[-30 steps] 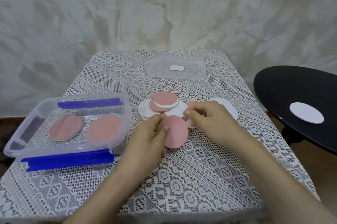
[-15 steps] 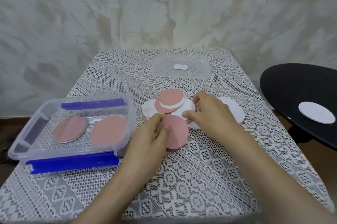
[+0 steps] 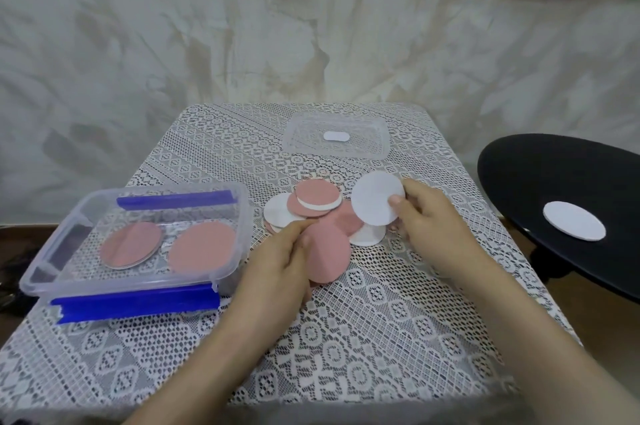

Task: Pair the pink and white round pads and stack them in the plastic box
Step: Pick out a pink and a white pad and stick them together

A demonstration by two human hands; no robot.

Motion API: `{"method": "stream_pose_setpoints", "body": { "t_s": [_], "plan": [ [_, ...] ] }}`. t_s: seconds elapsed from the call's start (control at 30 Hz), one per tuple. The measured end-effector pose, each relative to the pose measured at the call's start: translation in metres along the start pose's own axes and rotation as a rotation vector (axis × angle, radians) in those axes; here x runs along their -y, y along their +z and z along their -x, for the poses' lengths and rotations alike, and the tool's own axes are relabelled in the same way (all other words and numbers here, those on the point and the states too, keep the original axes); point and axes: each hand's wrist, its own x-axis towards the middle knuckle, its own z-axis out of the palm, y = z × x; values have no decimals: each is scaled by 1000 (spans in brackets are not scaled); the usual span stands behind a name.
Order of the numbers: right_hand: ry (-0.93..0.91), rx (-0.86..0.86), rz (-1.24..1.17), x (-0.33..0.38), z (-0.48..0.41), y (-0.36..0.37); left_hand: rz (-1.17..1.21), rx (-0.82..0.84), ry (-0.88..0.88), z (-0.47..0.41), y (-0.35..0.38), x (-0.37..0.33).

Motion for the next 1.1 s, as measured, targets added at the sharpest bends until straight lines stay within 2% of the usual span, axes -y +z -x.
{"method": "stream_pose_setpoints", "body": {
  "t_s": [0.07,0.13,0.27,0.37,0.53,0.6,0.83,0.97,1.1],
  "plan": [
    [-40,145,-63,4,14,-6,-1,14,21,2,0,-2],
    [-84,217,23,3,26,-4,27,43,43,4,2,-5],
    [-117,185,154,-4,43,5,105,141,55,11,5,-13],
    [-157,179,179,-1,52,6,43,200,113,17,7,-16],
    [-200,175,227,0,63,2,-295,117,267,18,7,-11],
    [-233,149,266,0,67,1,-363,95,292,19,7,-11],
    [-318,131,466,-2,73,10,-424,89,347,21,9,-9],
    [-361,71,443,1,74,8,-401,31,404,21,8,-10],
    [-326,155,517,1,75,10,-425,90,392,17,10,-5]
  ]
}}
